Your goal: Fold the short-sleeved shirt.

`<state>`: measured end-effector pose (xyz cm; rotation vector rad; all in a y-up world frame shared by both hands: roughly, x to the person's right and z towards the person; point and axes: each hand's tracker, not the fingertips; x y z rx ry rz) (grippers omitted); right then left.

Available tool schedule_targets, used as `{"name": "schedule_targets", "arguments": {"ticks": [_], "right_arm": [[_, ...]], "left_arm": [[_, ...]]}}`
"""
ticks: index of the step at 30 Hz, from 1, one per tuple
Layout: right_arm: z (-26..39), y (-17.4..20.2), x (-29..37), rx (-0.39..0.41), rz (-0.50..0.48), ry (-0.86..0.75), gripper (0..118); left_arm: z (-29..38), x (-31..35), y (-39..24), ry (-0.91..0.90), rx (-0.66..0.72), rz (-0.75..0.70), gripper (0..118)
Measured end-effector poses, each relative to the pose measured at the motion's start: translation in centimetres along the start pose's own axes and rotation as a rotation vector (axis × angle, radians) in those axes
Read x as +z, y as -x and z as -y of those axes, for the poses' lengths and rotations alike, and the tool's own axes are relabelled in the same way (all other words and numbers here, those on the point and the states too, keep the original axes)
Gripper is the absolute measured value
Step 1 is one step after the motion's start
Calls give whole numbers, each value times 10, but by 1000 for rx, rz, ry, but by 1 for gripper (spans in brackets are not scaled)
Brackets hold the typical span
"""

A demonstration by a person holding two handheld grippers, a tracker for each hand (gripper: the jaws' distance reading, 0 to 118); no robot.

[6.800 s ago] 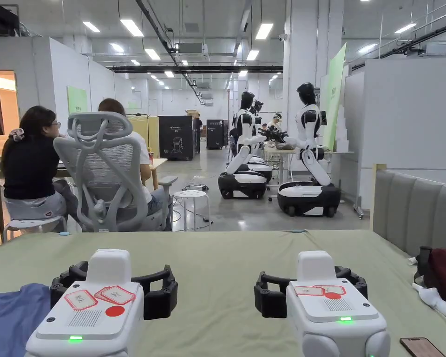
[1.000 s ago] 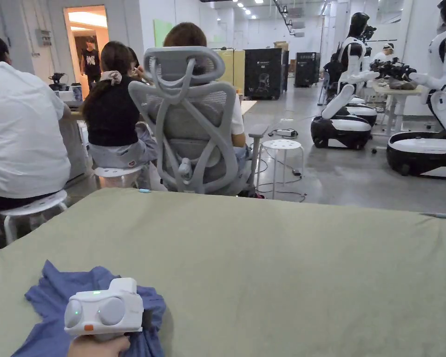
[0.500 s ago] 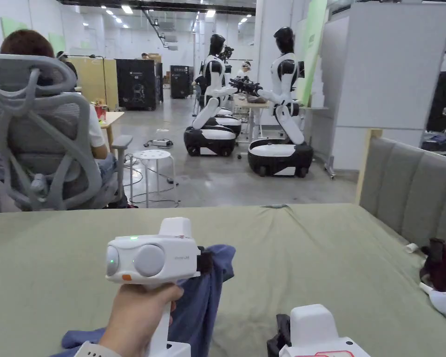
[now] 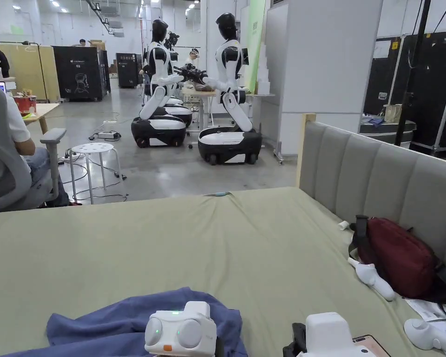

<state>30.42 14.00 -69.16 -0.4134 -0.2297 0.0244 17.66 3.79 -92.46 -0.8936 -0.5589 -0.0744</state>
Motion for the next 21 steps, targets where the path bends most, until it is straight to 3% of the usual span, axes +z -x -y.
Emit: {"name": "schedule_targets", "arguments": {"ticks": [1,4,5,6,10,15,16,17,18,19,21], "right_arm": [[-1,2,-1,-6,-6,1,0],[-3,11,-3,2,-27,-2,0],[-4,15,-3,8,-32,-4,0],[-5,19,-3,10,-39,-5,0],[-10,42,-3,19,-73,-16,0],[-12,78,0,32,-127,-46,0],[-12,86,1,34,-136,-53,0],[-12,93,2,39,-145,-58,0],[-12,101,3,50,-162,-66,0],[-12,108,3,60,-172,-70,0],[-12,117,4,68,-183,-72,0]], "left_arm": [[-2,8,0,-42,-13,-8,24],[-3,52,2,-155,-63,-37,52],[-1,70,5,-203,-86,-29,79],[4,90,10,-261,-98,-24,98],[46,182,34,-483,-101,-83,94],[111,259,76,-605,-75,-288,91],[124,270,86,-603,-59,-330,84],[134,278,95,-598,-35,-359,67],[144,284,107,-594,-12,-389,23],[152,289,114,-598,4,-440,0],[160,299,127,-601,2,-485,0]]}}
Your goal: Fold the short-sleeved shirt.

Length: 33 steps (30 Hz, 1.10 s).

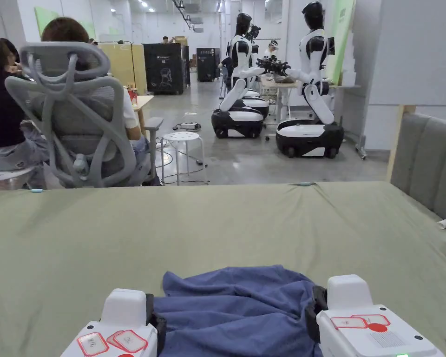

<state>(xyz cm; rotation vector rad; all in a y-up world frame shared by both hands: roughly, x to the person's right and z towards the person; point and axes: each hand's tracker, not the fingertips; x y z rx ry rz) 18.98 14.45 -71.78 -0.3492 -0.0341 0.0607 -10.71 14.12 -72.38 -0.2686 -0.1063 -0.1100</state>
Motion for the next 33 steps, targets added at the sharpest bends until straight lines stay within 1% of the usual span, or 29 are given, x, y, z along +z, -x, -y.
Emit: {"name": "schedule_targets", "arguments": {"ticks": [2,4,5,7,9,11,12,13,18,20,21,22,23,24,25,26,27,29,30,31,32,33], "right_arm": [[0,6,-1,-2,-15,2,0],[1,9,-2,6,-20,7,0],[2,9,-3,12,-21,11,0],[5,6,-5,15,-23,18,0],[8,2,-10,17,-18,28,0],[10,-5,-16,14,-10,43,0],[12,-8,-19,14,-6,53,0],[13,-12,-24,17,4,61,0],[19,-31,-45,2,38,99,0],[22,-37,-53,-4,51,112,0],[23,-40,-56,-8,58,118,0],[25,-44,-59,-12,65,123,0],[26,-46,-61,-15,71,127,0],[27,-49,-64,-20,76,132,0],[29,-52,-65,-22,82,138,0],[30,-55,-67,-22,87,143,0],[32,-57,-68,-21,92,148,0],[36,-62,-69,-19,103,160,0],[37,-65,-70,-20,107,167,0],[40,-69,-70,-20,111,175,0],[42,-72,-70,-18,116,181,0],[44,-77,-71,-16,124,190,0]], "left_arm": [[-4,-3,18,53,33,56,0],[-11,-19,36,81,49,29,0],[-15,-36,48,118,46,-10,0],[-21,-75,76,210,117,-13,0],[-21,-120,93,325,194,48,0],[-19,-162,108,412,227,56,0],[-18,-184,112,453,221,34,0],[-17,-206,114,502,234,44,0],[-14,-282,119,652,353,102,0],[-11,-307,115,699,338,98,0],[-7,-313,110,724,324,86,11],[-5,-324,107,745,311,70,41],[-2,-332,103,749,287,64,78],[2,-339,99,763,249,53,113],[6,-342,96,767,241,51,118],[8,-348,94,761,247,38,112],[11,-353,93,765,256,23,97],[21,-363,91,786,248,12,76],[26,-366,89,811,220,20,56],[31,-370,85,854,186,26,40],[35,-370,81,863,151,25,38],[34,-366,80,832,137,23,22]]}}
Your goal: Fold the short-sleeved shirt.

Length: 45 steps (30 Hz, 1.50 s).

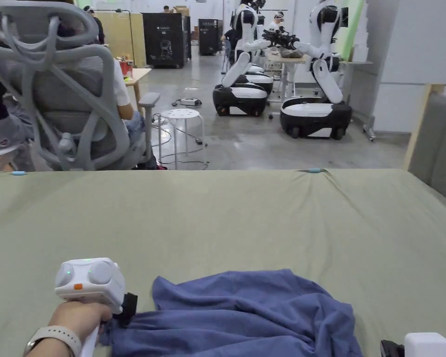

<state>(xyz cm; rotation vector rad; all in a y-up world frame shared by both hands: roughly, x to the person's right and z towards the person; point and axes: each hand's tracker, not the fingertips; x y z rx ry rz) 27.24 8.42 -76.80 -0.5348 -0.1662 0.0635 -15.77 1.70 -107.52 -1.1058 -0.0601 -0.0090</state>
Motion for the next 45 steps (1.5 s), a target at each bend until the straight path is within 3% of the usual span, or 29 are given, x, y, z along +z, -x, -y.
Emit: {"name": "schedule_targets", "arguments": {"ticks": [1,3,5,11,12,13,15,16,20,21,22,23,24,26,29,34,37,40,45], "right_arm": [[1,-6,-4,0,12,11,0],[3,-16,-15,9,25,48,0],[6,-25,-32,26,29,94,0],[8,-32,-96,32,-91,225,0],[9,-31,-106,51,-102,245,8],[10,-28,-115,68,-88,244,26],[15,-24,-132,97,-80,299,80],[18,-22,-141,104,-85,306,88],[29,-13,-162,132,-98,349,85],[26,-14,-158,131,-101,342,78],[24,-15,-153,123,-141,318,62],[23,-15,-149,113,-181,309,38],[22,-13,-146,129,-173,306,4],[22,-7,-140,220,-162,308,2],[14,-15,-130,179,-220,338,2],[-32,-30,-82,117,-171,191,2],[-72,-32,-52,153,-88,91,2],[-113,-38,-28,135,-9,-10,2],[-182,-50,0,99,88,-128,2]], "left_arm": [[-1,4,-3,2,13,6,0],[-1,13,-9,-7,38,51,0],[8,33,-20,-38,-47,30,0],[11,85,-21,-158,-33,68,0],[11,90,-19,-166,-44,70,0],[13,96,-19,-178,-47,67,0],[16,104,-20,-192,-49,71,0],[14,103,-17,-191,-54,77,0],[16,103,-16,-192,-60,80,0],[17,104,-16,-192,-63,77,0],[18,104,-16,-191,-66,74,0],[19,104,-16,-191,-69,71,0],[18,101,-14,-190,-70,68,0],[21,103,-15,-189,-71,62,0],[27,112,-13,-221,-77,41,0],[37,152,-5,-359,-154,-73,0],[37,180,-1,-436,-210,-176,0],[33,211,4,-526,-266,-282,0],[15,266,24,-667,-197,-329,0]]}}
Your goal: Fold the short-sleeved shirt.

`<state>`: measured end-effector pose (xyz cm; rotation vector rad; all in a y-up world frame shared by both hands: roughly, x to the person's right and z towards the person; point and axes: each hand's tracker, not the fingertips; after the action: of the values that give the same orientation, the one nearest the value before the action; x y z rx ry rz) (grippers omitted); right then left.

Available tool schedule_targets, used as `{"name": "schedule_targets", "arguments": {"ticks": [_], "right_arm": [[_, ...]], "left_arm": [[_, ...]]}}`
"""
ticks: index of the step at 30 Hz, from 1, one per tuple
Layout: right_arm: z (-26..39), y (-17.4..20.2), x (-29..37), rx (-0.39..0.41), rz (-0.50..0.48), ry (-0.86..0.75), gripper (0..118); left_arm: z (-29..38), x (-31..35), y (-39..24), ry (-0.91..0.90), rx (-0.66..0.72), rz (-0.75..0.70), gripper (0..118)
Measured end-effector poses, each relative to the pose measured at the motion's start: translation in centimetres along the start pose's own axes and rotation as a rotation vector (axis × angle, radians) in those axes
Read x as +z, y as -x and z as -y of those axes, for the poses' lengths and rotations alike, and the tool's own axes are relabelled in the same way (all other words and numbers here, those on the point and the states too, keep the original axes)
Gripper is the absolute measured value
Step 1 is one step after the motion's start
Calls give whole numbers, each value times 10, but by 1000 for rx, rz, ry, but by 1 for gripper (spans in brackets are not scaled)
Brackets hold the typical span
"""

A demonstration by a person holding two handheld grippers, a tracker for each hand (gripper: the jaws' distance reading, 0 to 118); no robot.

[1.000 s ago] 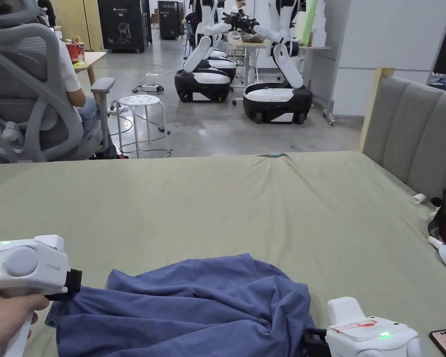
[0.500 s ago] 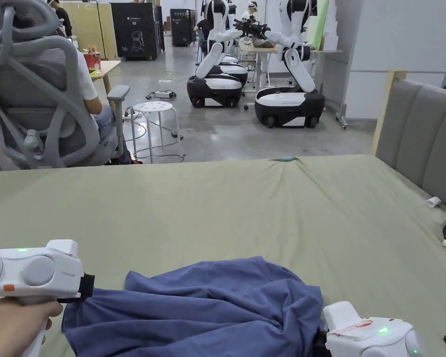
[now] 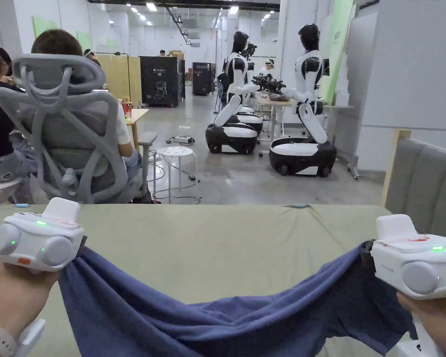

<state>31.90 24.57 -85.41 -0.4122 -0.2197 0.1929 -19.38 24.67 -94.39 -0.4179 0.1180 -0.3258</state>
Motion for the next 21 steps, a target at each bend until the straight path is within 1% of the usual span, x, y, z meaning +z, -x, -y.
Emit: {"name": "schedule_targets", "arguments": {"ticks": [1,2,5,7,9,13,16,18,21], "right_arm": [[-14,-1,2,24,34,-28,2],[-25,-3,4,31,54,-47,2],[-63,-12,10,14,93,-121,2],[-92,-17,15,31,136,-174,2],[-117,-21,21,35,156,-202,2],[-167,-27,30,65,244,-284,2],[-199,-35,32,45,281,-312,2],[-215,-39,32,46,290,-319,2],[-226,-41,28,45,303,-338,2]], "left_arm": [[-8,3,6,-26,-5,-33,0],[-15,6,12,-45,-8,-57,0],[-39,14,34,-99,35,-95,0],[-58,16,47,-115,37,-123,0],[-76,19,60,-150,60,-146,0],[-116,20,84,-203,93,-192,0],[-143,18,100,-237,142,-208,0],[-159,17,108,-251,169,-215,0],[-174,14,112,-264,176,-220,0]]}}
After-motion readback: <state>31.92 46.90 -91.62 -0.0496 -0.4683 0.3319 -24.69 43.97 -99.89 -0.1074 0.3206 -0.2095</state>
